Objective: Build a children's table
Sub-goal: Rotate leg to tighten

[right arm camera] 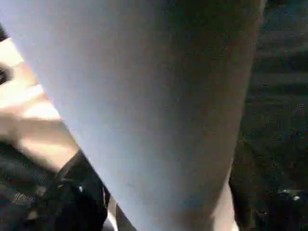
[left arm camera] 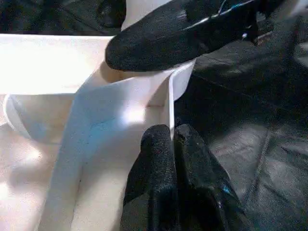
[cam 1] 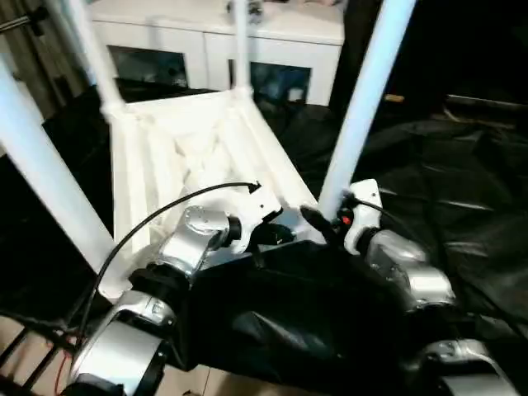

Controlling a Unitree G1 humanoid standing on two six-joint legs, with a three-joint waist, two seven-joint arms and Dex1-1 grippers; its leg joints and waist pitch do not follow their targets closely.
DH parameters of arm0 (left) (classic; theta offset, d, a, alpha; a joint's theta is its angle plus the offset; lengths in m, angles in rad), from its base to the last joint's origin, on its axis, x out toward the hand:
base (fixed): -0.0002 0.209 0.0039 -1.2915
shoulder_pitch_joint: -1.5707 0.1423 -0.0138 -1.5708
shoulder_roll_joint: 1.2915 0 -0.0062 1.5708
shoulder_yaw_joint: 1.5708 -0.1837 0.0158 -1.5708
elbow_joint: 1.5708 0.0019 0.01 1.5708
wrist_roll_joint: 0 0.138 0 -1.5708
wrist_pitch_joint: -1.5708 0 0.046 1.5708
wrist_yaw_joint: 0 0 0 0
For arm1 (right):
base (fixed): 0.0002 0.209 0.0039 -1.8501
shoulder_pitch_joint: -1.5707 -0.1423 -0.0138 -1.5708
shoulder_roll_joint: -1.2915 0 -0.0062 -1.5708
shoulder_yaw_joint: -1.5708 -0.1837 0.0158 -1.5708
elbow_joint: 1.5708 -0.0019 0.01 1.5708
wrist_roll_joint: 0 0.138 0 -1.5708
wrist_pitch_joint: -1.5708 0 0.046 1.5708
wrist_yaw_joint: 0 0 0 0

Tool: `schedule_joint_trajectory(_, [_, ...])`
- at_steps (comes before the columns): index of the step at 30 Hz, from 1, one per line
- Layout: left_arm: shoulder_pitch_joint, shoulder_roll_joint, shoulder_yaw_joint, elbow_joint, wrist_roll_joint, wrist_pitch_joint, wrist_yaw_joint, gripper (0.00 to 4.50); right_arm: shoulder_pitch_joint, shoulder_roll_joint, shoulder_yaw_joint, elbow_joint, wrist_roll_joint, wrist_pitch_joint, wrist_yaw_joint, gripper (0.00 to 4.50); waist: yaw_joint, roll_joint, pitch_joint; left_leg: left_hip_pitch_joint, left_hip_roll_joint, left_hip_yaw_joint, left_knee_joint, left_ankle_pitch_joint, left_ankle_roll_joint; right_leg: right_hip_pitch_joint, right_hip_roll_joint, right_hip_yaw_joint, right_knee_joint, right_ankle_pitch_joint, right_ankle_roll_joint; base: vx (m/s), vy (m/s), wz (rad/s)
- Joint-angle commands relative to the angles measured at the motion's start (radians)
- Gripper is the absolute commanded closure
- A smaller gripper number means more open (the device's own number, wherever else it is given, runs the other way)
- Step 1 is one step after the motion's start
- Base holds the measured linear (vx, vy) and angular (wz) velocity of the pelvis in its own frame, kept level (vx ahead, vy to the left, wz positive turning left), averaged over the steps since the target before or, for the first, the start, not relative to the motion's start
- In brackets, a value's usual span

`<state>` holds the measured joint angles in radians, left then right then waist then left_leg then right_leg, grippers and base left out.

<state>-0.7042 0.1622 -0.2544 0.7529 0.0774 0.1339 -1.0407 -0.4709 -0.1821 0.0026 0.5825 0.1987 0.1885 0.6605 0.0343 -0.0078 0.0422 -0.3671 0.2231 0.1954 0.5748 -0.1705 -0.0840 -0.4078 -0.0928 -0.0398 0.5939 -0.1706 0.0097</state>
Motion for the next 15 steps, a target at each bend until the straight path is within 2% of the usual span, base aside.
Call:
schedule_joint_trajectory(1, [0.007,-0.023,-0.045,-0.056,-0.051,-0.027,-0.101,4.5,0.022,-0.007,0.067,-0.019,-0.003,0.031,0.088,0.92,0.004,0.0,-0.063,0.008,0.0,0.0,-0.061,-0.235,0.046,0.048,-0.026,0.022,-0.064,-0.135,-0.241,0.0,0.0,0.0])
schedule_joint_trajectory(3, [0.009,-0.008,-0.047,-0.061,-0.054,-0.032,-0.124,4.5,0.034,-0.03,0.082,-0.04,-0.001,0.016,0.138,0.92,0.005,0.0,-0.065,0.007,0.0,0.001,-0.059,-0.208,0.059,0.051,-0.027,0.021,-0.058,-0.085,-0.259,0.0,0.0,0.0])
schedule_joint_trajectory(6, [0.013,0.029,-0.048,-0.071,-0.061,-0.038,-0.184,4.5,0.059,-0.085,0.103,-0.086,0.021,0.015,0.25,0.92,0.012,-0.003,-0.063,0.009,0.002,0.003,-0.058,-0.211,0.074,0.053,-0.028,0.021,-0.058,-0.087,-0.267,0.0,0.0,0.0])
schedule_joint_trajectory(10, [0.019,0.067,-0.049,-0.081,-0.073,-0.054,-0.26,4.5,0.083,-0.133,0.111,-0.137,0.061,0.041,0.38,0.92,0.023,-0.002,-0.059,0.013,0.005,0.005,-0.061,-0.24,0.064,0.05,-0.027,0.021,-0.064,-0.154,-0.259,0.0,0.0,0.0])
schedule_joint_trajectory(12, [0.019,0.072,-0.048,-0.082,-0.072,-0.056,-0.27,4.5,0.087,-0.141,0.113,-0.145,0.066,0.046,0.401,0.92,0.031,0.0,-0.059,0.014,0.008,0.005,-0.062,-0.246,0.053,0.047,-0.028,0.021,-0.062,-0.159,-0.257,0.0,0.0,0.0])
schedule_joint_trajectory(15, [0.023,0.089,-0.053,-0.089,-0.075,-0.056,-0.308,4.5,0.097,-0.161,0.123,-0.168,0.077,0.063,0.45,0.92,0.033,-0.001,-0.059,0.014,0.007,0.005,-0.062,-0.252,0.045,0.047,-0.028,0.021,-0.062,-0.172,-0.255,0.0,0.0,0.0])
